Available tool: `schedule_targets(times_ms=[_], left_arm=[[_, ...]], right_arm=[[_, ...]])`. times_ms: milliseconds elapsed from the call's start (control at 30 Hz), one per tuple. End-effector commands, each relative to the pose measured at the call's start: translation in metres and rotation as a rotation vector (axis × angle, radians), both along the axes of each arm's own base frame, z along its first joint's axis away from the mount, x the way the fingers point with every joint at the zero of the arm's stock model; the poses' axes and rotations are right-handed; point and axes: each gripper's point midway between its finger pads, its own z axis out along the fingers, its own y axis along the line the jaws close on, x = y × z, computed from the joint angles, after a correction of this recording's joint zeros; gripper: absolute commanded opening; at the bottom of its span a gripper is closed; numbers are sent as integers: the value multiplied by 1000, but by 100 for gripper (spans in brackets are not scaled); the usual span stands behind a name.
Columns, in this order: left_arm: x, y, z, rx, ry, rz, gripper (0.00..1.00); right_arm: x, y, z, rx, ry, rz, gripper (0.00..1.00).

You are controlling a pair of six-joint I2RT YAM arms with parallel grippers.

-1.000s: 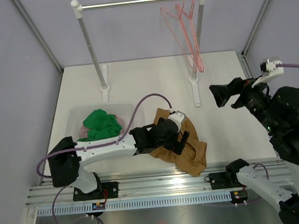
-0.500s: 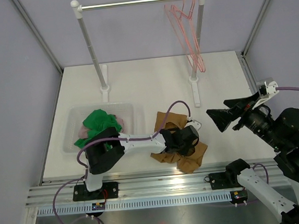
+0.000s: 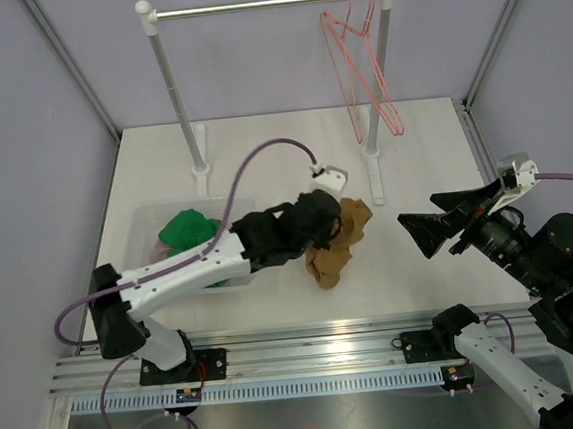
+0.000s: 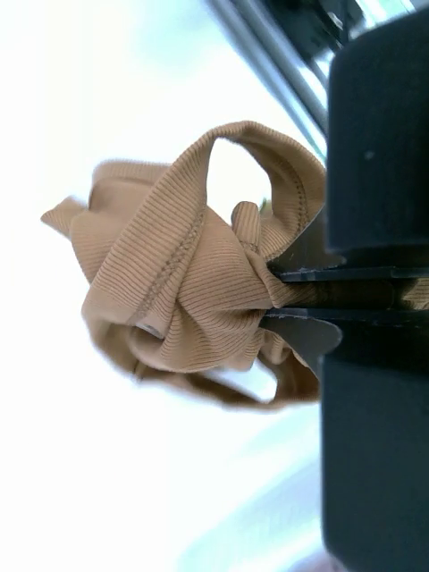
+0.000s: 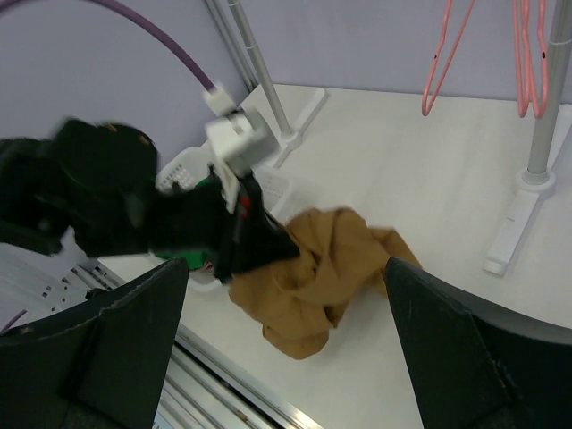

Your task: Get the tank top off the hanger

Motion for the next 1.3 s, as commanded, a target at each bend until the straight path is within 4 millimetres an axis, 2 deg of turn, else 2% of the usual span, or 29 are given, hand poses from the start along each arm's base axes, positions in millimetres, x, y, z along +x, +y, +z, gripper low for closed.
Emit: schedule_targets(times_ms=[0,33,100,133,200,233,267,400,433,467,500,533,567,667,733,767,800,833,933,1000,1100,1167,1267], left_arm=[[32,45,99,-90,-188,130,0],[37,62,116,-104,-209,164,0],[41,86,131,-99,-225,205,0],[49,103,139,-104,-238,249,0],[49,134,153,-123,-248,296,0],[57,153,153,-122,-241,352,0],[52,170,156,-131,-239,374,0],[47,209,137,-150,-186,439,0],[49,219,130,-156,-167,471,0],[49,227,108,-121,-132,495,0],[47,232,101,-134,-111,499,0],[52,245,87,-121,-85,543,0],[52,250,66,-100,-46,556,0],[56,261,29,-73,45,584,0],[58,267,-14,36,153,601,0],[53,277,-30,124,203,637,0],[56,292,-42,228,217,695,0],[52,296,-67,327,303,698,0],[46,283,-108,397,463,624,0],[45,278,-118,403,504,605,0],[49,269,-118,379,522,581,0],[55,264,-99,313,471,581,0],[65,260,-67,225,381,598,19]], right_arm=[[-3,-3,15,8,-56,-5,99],[-4,-3,15,9,-58,-3,100],[-4,-4,17,11,-63,-6,99],[-4,-4,18,12,-66,-6,99],[-5,-3,19,15,-68,-5,100],[-4,-4,18,14,-67,-8,99],[-4,-3,18,14,-65,-6,99],[-1,-2,16,23,-64,-9,100],[0,-1,15,25,-62,-6,100],[1,0,15,30,-65,-3,100],[1,2,15,38,-62,7,99],[3,4,15,39,-58,13,99],[4,6,15,42,-58,17,99],[7,10,13,47,-52,35,100],[11,12,10,45,-42,34,100],[13,13,9,44,-39,39,99],[15,16,7,42,-30,47,100],[16,17,6,41,-24,51,99],[17,22,3,40,-14,79,99],[17,24,3,45,-15,88,99],[16,29,0,47,-10,114,99],[15,30,-2,42,-9,125,99],[17,27,-6,20,-3,109,100]])
